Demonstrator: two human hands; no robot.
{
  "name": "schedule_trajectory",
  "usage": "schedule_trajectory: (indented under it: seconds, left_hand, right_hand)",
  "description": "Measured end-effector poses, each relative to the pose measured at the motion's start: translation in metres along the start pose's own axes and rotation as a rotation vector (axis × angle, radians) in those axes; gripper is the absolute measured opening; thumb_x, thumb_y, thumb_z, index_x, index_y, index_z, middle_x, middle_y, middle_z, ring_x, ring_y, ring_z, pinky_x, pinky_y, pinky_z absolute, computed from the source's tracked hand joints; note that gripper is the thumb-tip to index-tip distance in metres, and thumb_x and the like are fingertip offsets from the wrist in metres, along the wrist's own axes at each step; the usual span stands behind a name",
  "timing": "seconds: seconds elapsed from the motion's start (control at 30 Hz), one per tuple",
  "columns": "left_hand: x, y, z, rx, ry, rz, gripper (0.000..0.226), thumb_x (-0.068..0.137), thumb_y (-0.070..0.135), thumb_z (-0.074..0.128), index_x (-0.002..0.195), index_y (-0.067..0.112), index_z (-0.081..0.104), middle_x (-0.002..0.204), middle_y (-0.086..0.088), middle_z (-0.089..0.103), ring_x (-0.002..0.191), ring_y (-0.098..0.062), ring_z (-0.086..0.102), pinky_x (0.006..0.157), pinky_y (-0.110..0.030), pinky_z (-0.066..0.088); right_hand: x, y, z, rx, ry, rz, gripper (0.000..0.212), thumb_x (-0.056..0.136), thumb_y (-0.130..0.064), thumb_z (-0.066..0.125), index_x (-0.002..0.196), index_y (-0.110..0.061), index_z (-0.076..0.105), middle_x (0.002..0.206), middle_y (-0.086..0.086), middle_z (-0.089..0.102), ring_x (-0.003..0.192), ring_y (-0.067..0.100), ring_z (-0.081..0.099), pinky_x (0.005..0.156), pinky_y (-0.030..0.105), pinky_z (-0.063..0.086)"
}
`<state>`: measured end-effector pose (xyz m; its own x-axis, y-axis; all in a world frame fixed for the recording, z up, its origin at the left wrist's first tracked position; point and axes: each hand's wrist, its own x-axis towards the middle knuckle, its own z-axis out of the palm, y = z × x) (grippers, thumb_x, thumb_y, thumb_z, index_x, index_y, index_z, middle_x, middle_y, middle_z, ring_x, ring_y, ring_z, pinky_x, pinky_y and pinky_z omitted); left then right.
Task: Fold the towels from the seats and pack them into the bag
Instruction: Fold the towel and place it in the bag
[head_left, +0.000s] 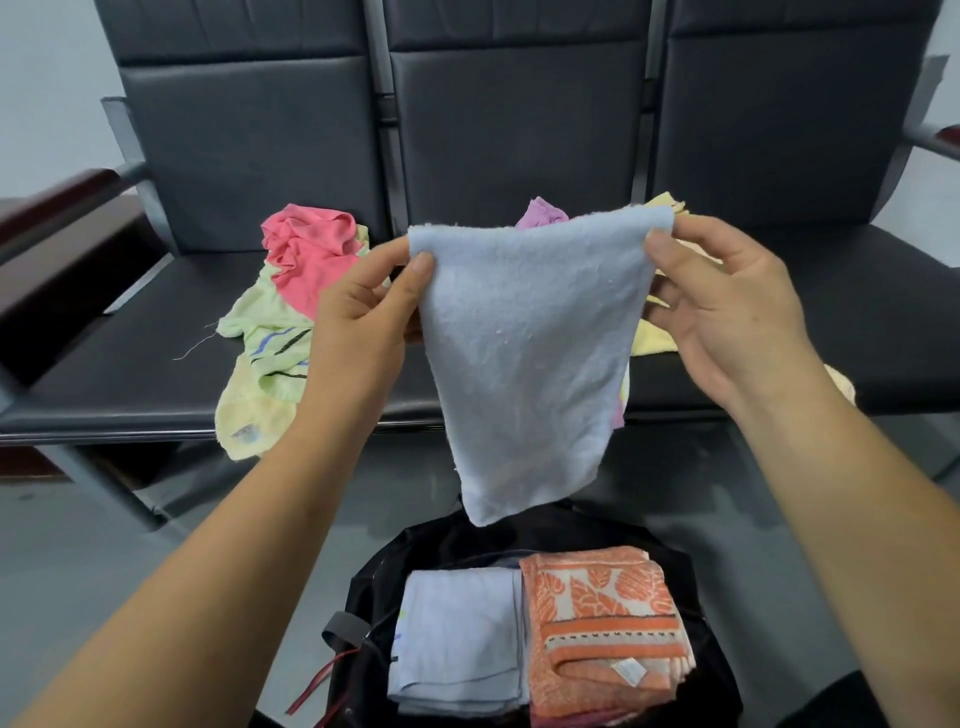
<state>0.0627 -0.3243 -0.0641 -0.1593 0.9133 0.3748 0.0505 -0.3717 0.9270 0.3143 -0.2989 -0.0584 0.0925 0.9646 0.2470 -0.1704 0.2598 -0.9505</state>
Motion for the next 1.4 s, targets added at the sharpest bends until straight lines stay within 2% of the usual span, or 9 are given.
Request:
schedule_trajectory:
  seconds: [0.2,0.4,0.57,0.7,0.87,1.0,1.1,1.23,1.4]
  left_hand:
    - [0.009,-0.005,-0.007,0.077,-0.345,-0.112,0.064,0.102,0.005,0.051,0.152,0.040,0.033,0.135,0.013,0.063,0.114,-0.010,0.067,0.078,-0.020,0.055]
    - [0.011,-0.021,-0.014,0.289,-0.289,-0.230,0.042,0.093,0.017,0.067,0.127,0.037,0.051,0.083,-0.027,0.064,0.068,-0.022,0.059,0.060,-0.031,0.049]
    - [0.010,-0.022,-0.009,0.340,-0.368,-0.216,0.009,0.094,0.024,0.070,0.099,0.019,0.075,0.083,0.011,0.069,0.071,0.000,0.059,0.065,-0.015,0.049]
    - [0.011,-0.020,-0.017,0.441,-0.661,-0.231,0.048,0.079,0.020,0.085,0.123,0.027,0.070,0.120,0.016,0.069,0.109,0.004,0.064,0.093,-0.014,0.049]
    - [0.011,-0.025,-0.012,0.764,-0.586,-0.019,0.015,0.094,0.016,0.068,0.101,0.029,0.071,0.095,0.011,0.069,0.088,-0.002,0.061,0.079,-0.022,0.046]
    - [0.009,-0.030,-0.011,0.653,-0.573,-0.093,0.009,0.102,0.022,0.056,0.096,0.024,0.063,0.072,0.023,0.060,0.066,0.008,0.053,0.062,-0.008,0.041]
    - [0.010,-0.037,-0.013,0.392,-0.515,-0.218,0.008,0.100,0.024,0.061,0.103,0.023,0.068,0.093,0.003,0.071,0.083,-0.011,0.064,0.074,-0.027,0.054]
    - [0.011,-0.036,-0.005,-0.038,-0.225,-0.537,0.008,0.096,0.029,0.065,0.098,0.026,0.072,0.084,-0.003,0.061,0.072,-0.017,0.054,0.060,-0.030,0.047]
    - [0.011,-0.035,-0.008,-0.143,-0.380,-0.546,0.045,0.073,0.012,0.076,0.117,0.014,0.068,0.104,-0.007,0.073,0.093,-0.020,0.071,0.078,-0.032,0.059]
  right_hand:
    - [-0.002,0.007,0.004,-0.342,-0.435,0.035,0.101,0.086,-0.002,0.078,0.156,-0.046,0.020,0.146,-0.012,0.054,0.118,0.014,0.067,0.090,0.045,0.059]
    - [-0.002,0.029,0.004,-0.356,-0.239,0.227,0.067,0.087,-0.001,0.075,0.133,-0.039,0.047,0.102,0.015,0.076,0.094,0.026,0.075,0.083,0.045,0.060]
    - [0.003,0.032,0.005,-0.313,-0.223,0.322,0.009,0.094,-0.010,0.070,0.097,-0.013,0.077,0.107,0.006,0.076,0.104,0.022,0.072,0.082,0.029,0.057]
    - [0.002,0.026,-0.002,-0.366,-0.409,0.340,0.038,0.072,-0.021,0.089,0.108,-0.016,0.078,0.119,0.000,0.074,0.115,0.017,0.068,0.099,0.036,0.055]
    - [-0.003,0.024,-0.001,-0.788,-0.399,0.155,0.029,0.077,-0.004,0.078,0.097,-0.023,0.079,0.101,-0.003,0.076,0.101,0.015,0.068,0.090,0.041,0.058]
    - [-0.005,0.024,0.000,-0.676,-0.428,0.036,0.019,0.091,-0.003,0.067,0.098,-0.020,0.073,0.097,-0.005,0.073,0.085,-0.002,0.062,0.073,0.011,0.047]
    - [-0.003,0.030,-0.003,-0.546,-0.393,0.109,0.021,0.094,-0.007,0.066,0.104,-0.024,0.070,0.103,-0.001,0.071,0.086,0.006,0.062,0.072,0.019,0.048]
    - [0.004,0.036,-0.002,-0.296,-0.221,0.306,0.019,0.092,-0.016,0.073,0.102,-0.032,0.074,0.124,0.001,0.066,0.103,0.020,0.065,0.070,0.032,0.052]
    - [0.006,0.035,-0.001,-0.088,-0.117,0.363,0.005,0.081,-0.020,0.081,0.081,-0.018,0.077,0.102,0.001,0.072,0.098,0.020,0.066,0.073,0.031,0.054]
